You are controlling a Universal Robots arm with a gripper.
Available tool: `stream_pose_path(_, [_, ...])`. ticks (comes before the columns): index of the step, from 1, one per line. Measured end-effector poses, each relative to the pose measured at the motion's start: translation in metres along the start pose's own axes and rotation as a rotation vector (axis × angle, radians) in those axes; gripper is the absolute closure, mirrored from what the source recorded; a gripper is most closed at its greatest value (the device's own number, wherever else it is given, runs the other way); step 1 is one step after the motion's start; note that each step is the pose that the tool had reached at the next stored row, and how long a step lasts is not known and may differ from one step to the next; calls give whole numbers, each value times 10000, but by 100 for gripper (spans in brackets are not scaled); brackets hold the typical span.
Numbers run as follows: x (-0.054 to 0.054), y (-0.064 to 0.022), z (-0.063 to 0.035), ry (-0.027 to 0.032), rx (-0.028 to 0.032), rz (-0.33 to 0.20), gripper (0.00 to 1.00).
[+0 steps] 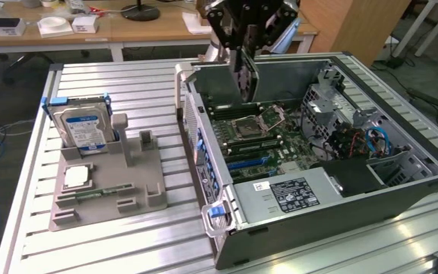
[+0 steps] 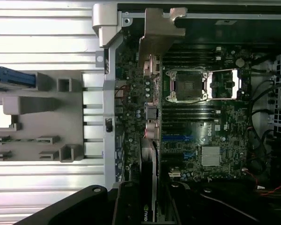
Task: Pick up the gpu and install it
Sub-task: 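Pick up the gpu and move the gpu toward the slot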
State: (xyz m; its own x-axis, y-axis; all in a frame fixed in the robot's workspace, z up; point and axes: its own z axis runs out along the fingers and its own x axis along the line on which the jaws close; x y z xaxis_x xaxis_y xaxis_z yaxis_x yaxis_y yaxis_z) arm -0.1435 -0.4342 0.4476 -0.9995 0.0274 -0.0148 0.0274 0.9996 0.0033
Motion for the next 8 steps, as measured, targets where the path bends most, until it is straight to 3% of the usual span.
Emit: stream_pose_path(8, [-363, 10, 5, 1, 0, -17, 74])
